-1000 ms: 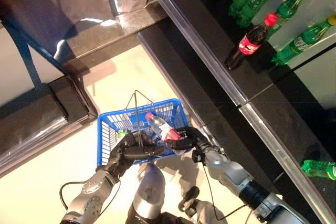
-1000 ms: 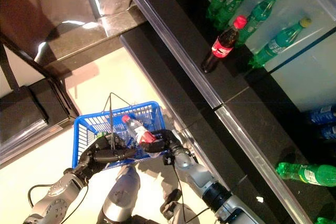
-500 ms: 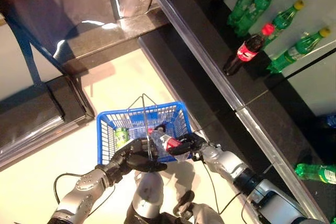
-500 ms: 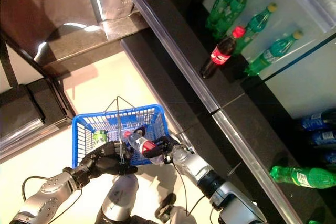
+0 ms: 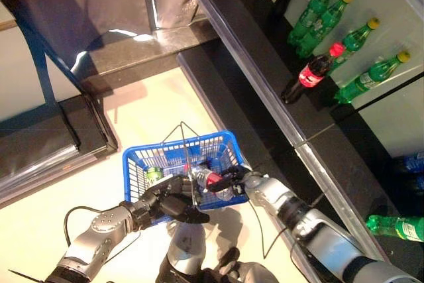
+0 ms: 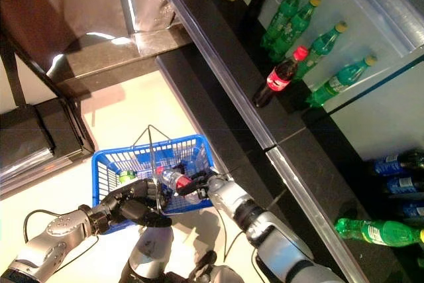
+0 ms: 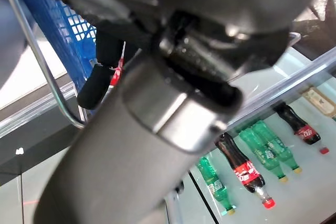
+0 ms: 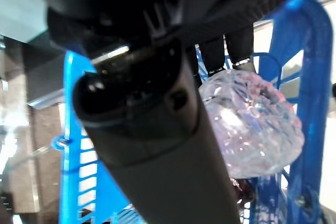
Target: Pick up the drink and place into the basket.
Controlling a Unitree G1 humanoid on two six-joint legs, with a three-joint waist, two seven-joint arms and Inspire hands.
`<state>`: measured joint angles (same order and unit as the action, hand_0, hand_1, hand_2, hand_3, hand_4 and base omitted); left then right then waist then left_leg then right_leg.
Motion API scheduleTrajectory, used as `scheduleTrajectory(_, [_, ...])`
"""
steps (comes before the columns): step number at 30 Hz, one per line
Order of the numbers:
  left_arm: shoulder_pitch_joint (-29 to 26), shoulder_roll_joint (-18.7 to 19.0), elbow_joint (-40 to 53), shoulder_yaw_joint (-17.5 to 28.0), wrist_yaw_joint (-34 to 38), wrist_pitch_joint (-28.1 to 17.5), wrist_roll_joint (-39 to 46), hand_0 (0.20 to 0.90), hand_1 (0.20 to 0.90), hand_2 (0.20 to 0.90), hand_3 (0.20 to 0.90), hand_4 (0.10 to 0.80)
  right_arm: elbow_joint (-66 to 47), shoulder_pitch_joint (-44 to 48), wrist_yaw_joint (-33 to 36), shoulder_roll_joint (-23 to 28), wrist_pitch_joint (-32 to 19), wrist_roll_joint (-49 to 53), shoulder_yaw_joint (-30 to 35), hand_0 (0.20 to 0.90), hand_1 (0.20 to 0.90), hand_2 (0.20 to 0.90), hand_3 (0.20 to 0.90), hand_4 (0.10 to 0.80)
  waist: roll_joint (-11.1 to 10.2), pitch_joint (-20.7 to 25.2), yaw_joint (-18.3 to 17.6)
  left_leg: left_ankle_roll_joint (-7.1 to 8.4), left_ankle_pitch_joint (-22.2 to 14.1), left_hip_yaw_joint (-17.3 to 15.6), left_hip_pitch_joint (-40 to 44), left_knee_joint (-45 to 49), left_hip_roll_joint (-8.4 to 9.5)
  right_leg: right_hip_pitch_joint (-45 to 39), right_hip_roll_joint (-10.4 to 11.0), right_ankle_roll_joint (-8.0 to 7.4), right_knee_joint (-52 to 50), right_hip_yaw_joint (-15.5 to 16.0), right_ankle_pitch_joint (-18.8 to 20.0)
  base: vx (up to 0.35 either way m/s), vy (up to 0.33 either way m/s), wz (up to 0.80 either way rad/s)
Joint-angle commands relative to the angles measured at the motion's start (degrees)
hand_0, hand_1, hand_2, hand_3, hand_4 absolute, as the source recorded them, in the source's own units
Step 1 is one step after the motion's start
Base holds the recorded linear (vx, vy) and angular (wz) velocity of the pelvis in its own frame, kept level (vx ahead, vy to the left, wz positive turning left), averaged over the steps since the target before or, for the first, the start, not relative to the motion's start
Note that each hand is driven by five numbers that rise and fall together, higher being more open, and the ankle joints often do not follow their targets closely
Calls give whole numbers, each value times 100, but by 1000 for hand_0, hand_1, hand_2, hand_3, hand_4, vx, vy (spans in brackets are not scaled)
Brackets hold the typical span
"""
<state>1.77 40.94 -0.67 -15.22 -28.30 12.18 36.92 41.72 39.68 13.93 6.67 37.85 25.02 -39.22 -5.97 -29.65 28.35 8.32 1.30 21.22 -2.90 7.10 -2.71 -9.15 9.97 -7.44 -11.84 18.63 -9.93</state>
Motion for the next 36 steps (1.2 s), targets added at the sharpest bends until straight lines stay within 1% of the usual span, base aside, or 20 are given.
scheduleTrajectory(1, [-538, -719, 2445, -311, -1379, -966, 759, 300, 300, 300, 200, 100, 355, 288, 65, -483, -735, 175, -98, 300, 300, 300, 200, 100, 129, 1355, -37, -403, 241, 97, 74, 62, -47, 51, -86, 372, -286, -118, 476, 81, -1, 8])
scheduleTrajectory(4, [-571, -743, 2453, -372, -1349, -882, 760, 300, 300, 300, 200, 100, 744, 330, 59, -745, -1032, 225, -50, 300, 300, 300, 200, 100, 153, 1351, 22, -406, 244, 139, 75, 98, -39, 44, -83, 359, -320, -98, 487, 77, 10, 8])
scheduleTrajectory(6, [-586, -770, 2473, -387, -1335, -793, 795, 300, 300, 300, 200, 100, 1107, 284, -17, -914, -1260, -131, -32, 300, 300, 300, 200, 100, 176, 1360, 68, -407, 254, 161, 55, 133, -26, 55, -80, 341, -361, -82, 494, 78, 24, 12])
scheduleTrajectory(10, [-535, -775, 2511, -414, -1303, -773, 801, 300, 300, 300, 200, 100, 1471, 174, -141, -1013, -1291, -701, -150, 300, 300, 300, 200, 100, 215, 1357, 117, -403, 259, 194, 8, 190, 6, 76, -74, 307, -397, -72, 504, 46, 22, 6])
scheduleTrajectory(13, [-504, -748, 2533, -440, -1285, -821, 830, 300, 300, 300, 200, 100, 1687, 127, -55, -1043, -1333, -891, -226, 300, 300, 300, 200, 100, 239, 1328, 150, -409, 266, 208, -44, 213, 32, 107, -69, 286, -404, -70, 517, 10, 7, 0])
scheduleTrajectory(15, [-527, -734, 2542, -473, -1240, -828, 895, 300, 300, 300, 200, 100, 1827, 106, 86, -1064, -1395, -1010, -223, 300, 300, 300, 200, 100, 262, 1301, 163, -418, 272, 214, -85, 235, 54, 137, -61, 283, -417, -63, 527, -5, 6, 2])
scheduleTrajectory(16, [-552, -723, 2525, -520, -1216, -883, 918, 300, 300, 300, 200, 100, 2015, 122, 238, -1078, -1442, -1248, -175, 300, 300, 300, 200, 100, 288, 1275, 173, -424, 280, 211, -123, 255, 71, 166, -47, 270, -434, -49, 538, 0, 0, 0])
scheduleTrajectory(20, [-625, -689, 2539, -650, -1131, -1023, 973, 300, 300, 300, 200, 100, 2282, 235, 573, -1012, -1415, -1761, -72, 300, 300, 300, 200, 100, 367, 1169, 199, -432, 307, 231, -214, 277, 122, 226, -12, 241, -440, -18, 572, -31, 10, 1])
scheduleTrajectory(21, [-639, -687, 2547, -665, -1121, -1043, 982, 300, 300, 300, 200, 100, 2307, 249, 595, -999, -1410, -1819, -62, 462, 462, 462, 389, 289, 378, 1146, 200, -434, 310, 233, -230, 275, 129, 243, -8, 238, -440, -11, 576, -84, 21, 5])
scheduleTrajectory(22, [-652, -684, 2554, -680, -1106, -1071, 992, 300, 300, 300, 200, 100, 2334, 255, 590, -980, -1377, -1939, -64, 547, 547, 547, 488, 388, 393, 1116, 200, -436, 315, 234, -250, 272, 138, 265, -1, 234, -440, -3, 583, -48, 8, 4])
scheduleTrajectory(23, [-652, -684, 2554, -680, -1106, -1071, 992, 300, 300, 300, 200, 100, 2334, 255, 590, -980, -1377, -1939, -64, 547, 547, 547, 488, 388, 393, 1116, 200, -436, 315, 234, -250, 272, 138, 265, -1, 234, -440, -3, 583, -111, 10, 8])
scheduleTrajectory(24, [-720, -656, 2533, -708, -1093, -1176, 1045, 300, 300, 300, 200, 100, 2390, 271, 648, -903, -1314, -2102, -97, 900, 900, 900, 900, 800, 431, 1008, 199, -450, 341, 247, -322, 268, 175, 332, 14, 226, -433, 6, 615, -98, 4, 8])
scheduleTrajectory(29, [-846, -566, 2557, -769, -972, -1310, 1171, 300, 300, 300, 200, 100, 2450, 269, 760, -783, -1379, -1928, -82, 900, 900, 900, 900, 800, 461, 828, 177, -475, 361, 225, -412, 269, 207, 408, 49, 216, -409, 28, 664, -88, -6, 6])
scheduleTrajectory(36, [-977, -485, 2561, -709, -891, -1291, 1257, 300, 300, 300, 200, 100, 2308, 319, 1084, -527, -1760, -1431, 109, 900, 900, 900, 900, 800, 391, 640, 124, -502, 403, 165, -448, 188, 182, 465, 42, 212, -368, 51, 722, -39, -25, 1])
